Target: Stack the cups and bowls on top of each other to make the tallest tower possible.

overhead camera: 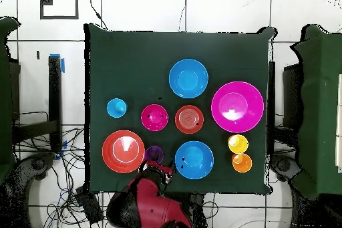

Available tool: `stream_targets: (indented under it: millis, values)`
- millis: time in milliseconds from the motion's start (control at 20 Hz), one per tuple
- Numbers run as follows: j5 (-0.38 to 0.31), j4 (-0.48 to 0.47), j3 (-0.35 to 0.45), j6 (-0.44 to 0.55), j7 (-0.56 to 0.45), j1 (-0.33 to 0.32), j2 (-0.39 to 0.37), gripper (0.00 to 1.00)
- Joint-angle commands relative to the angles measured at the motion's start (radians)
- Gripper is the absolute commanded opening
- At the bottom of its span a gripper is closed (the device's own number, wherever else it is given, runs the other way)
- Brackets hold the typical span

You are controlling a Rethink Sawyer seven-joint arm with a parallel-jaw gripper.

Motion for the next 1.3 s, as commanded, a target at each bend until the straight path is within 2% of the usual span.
stream_targets:
  millis: [50, 250, 600, 1300]
  values:
    - [-0.021, 0.014, 0.112, 0.062, 0.140, 0.018, -0.024, 1.00]
    - [-0.020, 0.021, 0.107, 0.073, 0.138, 0.023, -0.037, 1.00]
    - [-0.049, -0.015, 0.144, 0.037, 0.127, -0.020, 0.007, 1.00]
    - [-0.058, -0.047, 0.191, -0.054, 0.154, -0.057, 0.097, 1.00]
